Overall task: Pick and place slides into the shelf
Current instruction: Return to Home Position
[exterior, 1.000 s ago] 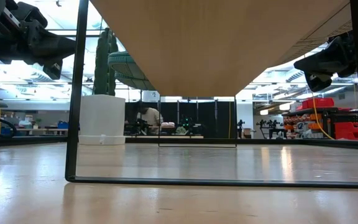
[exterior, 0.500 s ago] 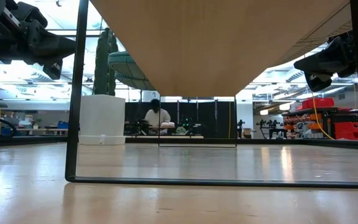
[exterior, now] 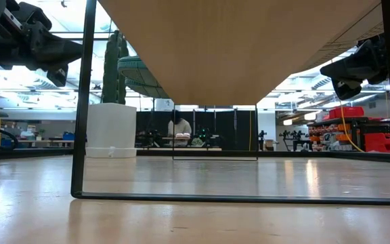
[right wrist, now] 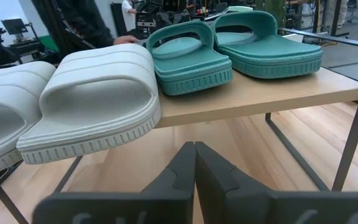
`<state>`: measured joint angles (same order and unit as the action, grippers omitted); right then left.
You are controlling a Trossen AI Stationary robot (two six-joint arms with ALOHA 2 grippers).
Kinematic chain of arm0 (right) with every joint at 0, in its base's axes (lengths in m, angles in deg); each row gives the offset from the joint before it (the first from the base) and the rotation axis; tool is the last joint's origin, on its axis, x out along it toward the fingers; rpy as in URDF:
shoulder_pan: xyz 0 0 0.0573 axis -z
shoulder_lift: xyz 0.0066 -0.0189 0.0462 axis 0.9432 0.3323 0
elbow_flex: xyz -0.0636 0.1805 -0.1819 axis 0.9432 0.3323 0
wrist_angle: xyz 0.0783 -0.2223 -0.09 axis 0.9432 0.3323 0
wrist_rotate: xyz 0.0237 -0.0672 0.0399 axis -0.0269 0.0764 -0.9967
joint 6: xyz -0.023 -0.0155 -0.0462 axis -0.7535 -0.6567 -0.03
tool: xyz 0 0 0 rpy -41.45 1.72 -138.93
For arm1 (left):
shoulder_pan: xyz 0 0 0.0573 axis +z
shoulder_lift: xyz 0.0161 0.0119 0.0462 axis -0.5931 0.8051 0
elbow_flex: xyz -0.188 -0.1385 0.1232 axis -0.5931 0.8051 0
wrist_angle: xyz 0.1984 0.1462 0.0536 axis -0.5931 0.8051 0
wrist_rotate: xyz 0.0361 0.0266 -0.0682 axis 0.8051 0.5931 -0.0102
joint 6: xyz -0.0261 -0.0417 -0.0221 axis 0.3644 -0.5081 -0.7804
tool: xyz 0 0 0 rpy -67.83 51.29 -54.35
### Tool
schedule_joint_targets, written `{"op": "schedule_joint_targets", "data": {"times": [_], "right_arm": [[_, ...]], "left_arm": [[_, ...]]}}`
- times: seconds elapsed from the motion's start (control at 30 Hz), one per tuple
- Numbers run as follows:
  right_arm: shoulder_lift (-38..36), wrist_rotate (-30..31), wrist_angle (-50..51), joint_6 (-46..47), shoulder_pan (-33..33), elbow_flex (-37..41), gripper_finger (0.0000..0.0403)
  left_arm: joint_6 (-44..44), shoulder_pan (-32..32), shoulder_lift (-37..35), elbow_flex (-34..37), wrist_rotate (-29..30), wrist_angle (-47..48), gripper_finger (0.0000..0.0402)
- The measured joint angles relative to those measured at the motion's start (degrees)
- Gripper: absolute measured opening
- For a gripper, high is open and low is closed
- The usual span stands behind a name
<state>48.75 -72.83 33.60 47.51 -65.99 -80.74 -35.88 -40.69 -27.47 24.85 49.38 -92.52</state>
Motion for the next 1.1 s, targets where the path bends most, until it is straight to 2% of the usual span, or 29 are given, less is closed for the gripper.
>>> {"op": "schedule_joint_targets", "data": {"times": [0.5,0.83,1.1], "right_arm": [[0.00,0.00,0.00,0.00,0.00,0.00,0.0016],[0.00,0.00,0.00,0.00,0.00,0.00,0.0018],[-0.01,0.00,0.02,0.00,0.00,0.00,0.0018]], "left_arm": [[-0.04,0.02,0.01,0.00,0.01,-0.01,0.0036],[-0.03,0.01,0.01,0.00,0.01,0.00,0.0023],[-0.04,0.02,0.01,0.00,0.01,0.00,0.0036]]}}
